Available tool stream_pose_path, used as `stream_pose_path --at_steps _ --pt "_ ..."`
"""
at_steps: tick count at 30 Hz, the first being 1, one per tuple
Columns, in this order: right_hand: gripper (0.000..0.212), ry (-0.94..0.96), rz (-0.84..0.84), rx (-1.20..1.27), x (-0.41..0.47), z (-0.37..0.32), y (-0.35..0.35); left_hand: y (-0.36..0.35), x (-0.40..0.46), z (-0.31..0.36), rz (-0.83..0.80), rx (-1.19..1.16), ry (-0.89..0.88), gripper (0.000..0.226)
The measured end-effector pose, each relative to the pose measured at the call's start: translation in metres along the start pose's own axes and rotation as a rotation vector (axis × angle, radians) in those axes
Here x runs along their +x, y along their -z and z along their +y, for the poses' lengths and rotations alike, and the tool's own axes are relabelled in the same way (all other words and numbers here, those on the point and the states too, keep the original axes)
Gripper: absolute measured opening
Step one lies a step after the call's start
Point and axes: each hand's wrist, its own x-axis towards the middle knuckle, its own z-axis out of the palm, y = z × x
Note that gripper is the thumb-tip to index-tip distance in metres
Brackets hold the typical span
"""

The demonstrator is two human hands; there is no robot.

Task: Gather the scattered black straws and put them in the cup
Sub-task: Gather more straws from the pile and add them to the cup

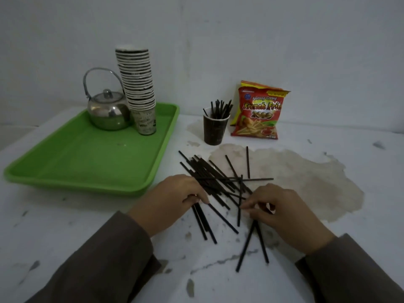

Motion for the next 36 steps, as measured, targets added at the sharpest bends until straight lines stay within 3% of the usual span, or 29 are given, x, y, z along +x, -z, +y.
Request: stream_pose_path --at_steps 6,8,15,18,22,25,30,36 --pt "0.019 0.162 -0.344 -0.17 -0.006 -0.006 0.001 -0.003 -0.001 0.004 -0.143 0.034 -0.018 0.034" --pt "0.022 0.195 -0.384 -0.242 -0.008 -0.007 -0.002 -0.004 -0.002 0.005 -0.183 0.035 -0.022 0.038" --pt "0.014 0.19 -0.434 -0.314 -0.008 -0.011 -0.007 -0.002 0.003 0.007 -0.304 0.072 -0.029 0.021" --pt "0.014 0.155 -0.392 -0.299 -0.009 -0.01 -0.005 -0.003 0.003 0.009 -0.297 0.056 -0.028 0.018" --pt "0.031 -0.013 -0.109 -0.075 -0.009 -0.009 0.005 -0.005 0.001 0.01 -0.289 0.052 -0.037 0.01" --pt "0.023 -0.102 -0.001 -0.104 -0.007 -0.004 0.009 -0.01 0.001 0.009 -0.255 0.083 -0.048 0.008" --pt "0.015 -0.338 0.054 -0.067 -0.008 0.002 0.007 -0.023 0.005 0.011 -0.166 0.154 -0.096 0.014" --pt "0.028 -0.512 -0.035 -0.209 -0.001 -0.007 -0.016 -0.028 0.007 0.009 -0.138 0.188 -0.13 0.018"
